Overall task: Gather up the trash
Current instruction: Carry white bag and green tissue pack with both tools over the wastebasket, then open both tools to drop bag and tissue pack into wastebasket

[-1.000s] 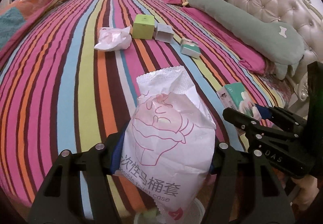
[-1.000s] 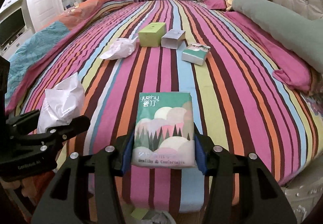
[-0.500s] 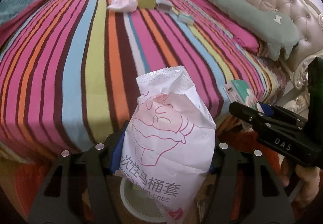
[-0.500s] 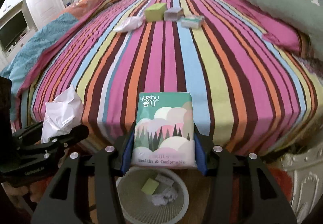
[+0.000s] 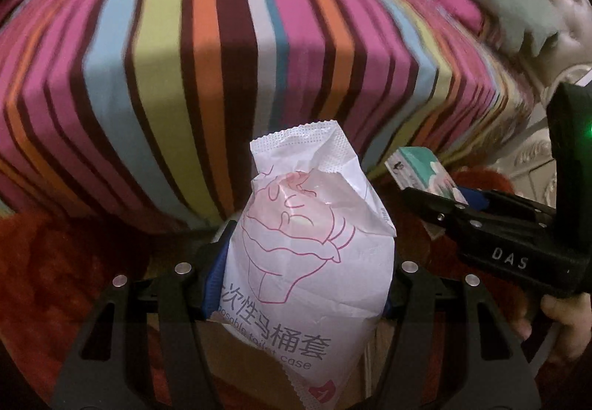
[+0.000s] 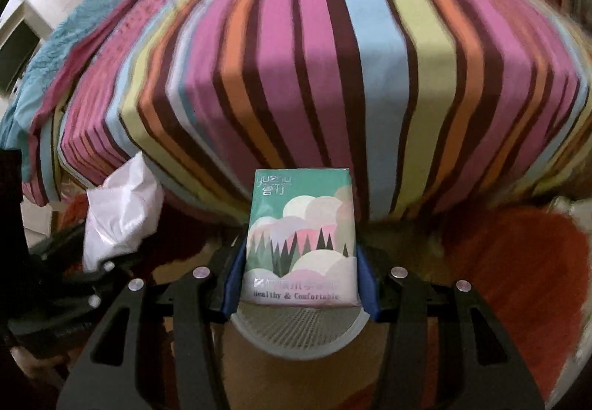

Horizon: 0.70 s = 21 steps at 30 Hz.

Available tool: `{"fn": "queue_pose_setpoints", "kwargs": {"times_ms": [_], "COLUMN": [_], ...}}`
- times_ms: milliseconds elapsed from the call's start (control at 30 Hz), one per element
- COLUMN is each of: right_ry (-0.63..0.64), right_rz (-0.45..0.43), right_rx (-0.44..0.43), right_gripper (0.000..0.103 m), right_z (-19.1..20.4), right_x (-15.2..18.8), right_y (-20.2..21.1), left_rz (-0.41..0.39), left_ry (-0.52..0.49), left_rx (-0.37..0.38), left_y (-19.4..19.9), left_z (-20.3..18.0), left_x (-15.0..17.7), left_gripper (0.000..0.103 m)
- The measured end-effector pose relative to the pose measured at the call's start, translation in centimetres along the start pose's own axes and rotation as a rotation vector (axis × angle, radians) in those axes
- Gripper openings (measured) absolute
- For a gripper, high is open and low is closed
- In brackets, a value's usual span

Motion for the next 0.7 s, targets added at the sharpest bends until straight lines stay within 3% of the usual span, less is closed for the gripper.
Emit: {"fn": "queue_pose_setpoints", "kwargs": {"times_ms": [167, 433, 700], "right_ry": [-0.113, -0.204, -0.353], "right_rz": [0.147, 0.305, 0.429], "right_rx": [0.001, -0.036, -0.050], "right_gripper": [0.048, 0.048, 0.048], "right_z": [-2.1, -2.8, -3.7], "right_x": [2.2, 4.5, 6.7], "right_y": [-3.5, -7.3, -11.2], "left_rz": [0.115, 0.349, 0.464], "left_ry": [0.055, 0.135, 0.219], "left_rx": [-0.016, -0.025, -0.042], "left_y": [-2.8, -8.1, -11.4], "left_z": [1.1, 2.0, 3.2], "left_x": [1.4, 4.4, 6.4], "left_gripper": [0.060, 0.061, 0.061]}}
Point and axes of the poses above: each gripper's, at about its wrist camera, not at the fingertips, and y roughly against the way its jaws point, z to its left, x to its underside, the point moved 7 cm from there along -y, roughly the way its jaws point, and after that the axes turned 7 degrees about -z, right-handed, at the moved point
